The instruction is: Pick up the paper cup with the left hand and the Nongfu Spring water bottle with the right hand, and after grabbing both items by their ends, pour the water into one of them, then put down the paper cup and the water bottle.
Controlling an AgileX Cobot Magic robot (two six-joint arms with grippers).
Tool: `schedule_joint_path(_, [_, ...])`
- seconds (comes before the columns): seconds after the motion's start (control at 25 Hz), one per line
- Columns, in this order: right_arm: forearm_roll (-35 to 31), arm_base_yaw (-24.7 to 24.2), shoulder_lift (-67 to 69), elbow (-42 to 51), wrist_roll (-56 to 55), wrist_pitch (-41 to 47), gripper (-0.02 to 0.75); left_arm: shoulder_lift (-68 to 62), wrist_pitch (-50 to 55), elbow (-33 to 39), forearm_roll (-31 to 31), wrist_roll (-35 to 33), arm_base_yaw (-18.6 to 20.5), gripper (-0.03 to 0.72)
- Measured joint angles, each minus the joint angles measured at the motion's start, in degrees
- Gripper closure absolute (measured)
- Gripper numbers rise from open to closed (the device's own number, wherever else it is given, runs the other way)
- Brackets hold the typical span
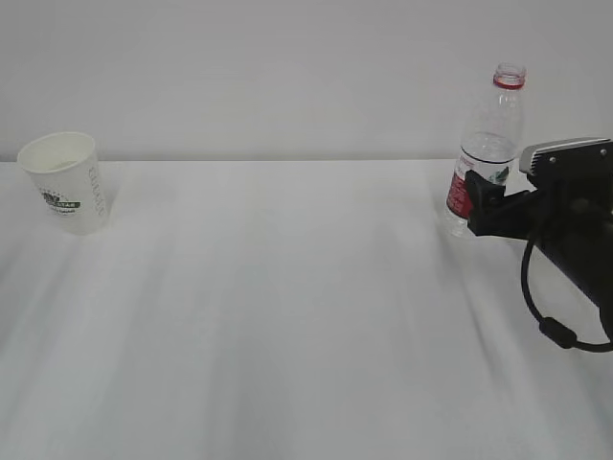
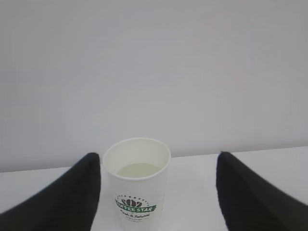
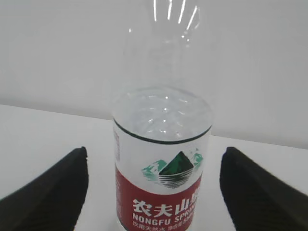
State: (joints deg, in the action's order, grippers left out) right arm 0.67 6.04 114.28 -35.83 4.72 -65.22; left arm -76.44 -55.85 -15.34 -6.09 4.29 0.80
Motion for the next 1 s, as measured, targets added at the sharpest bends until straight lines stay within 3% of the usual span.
schedule_joint_path(0.48, [0.0,0.0,-8.63,7.29,0.0,0.0,0.108,6.19,1.16,0.0,0.0,0.0,0.0,0.155])
schedule_joint_path(1.0, [-1.22,0.0,-19.21,10.9,0.23,0.11,0.118,21.02,12.3,0.22,0.69,0.0,0.0,0.155])
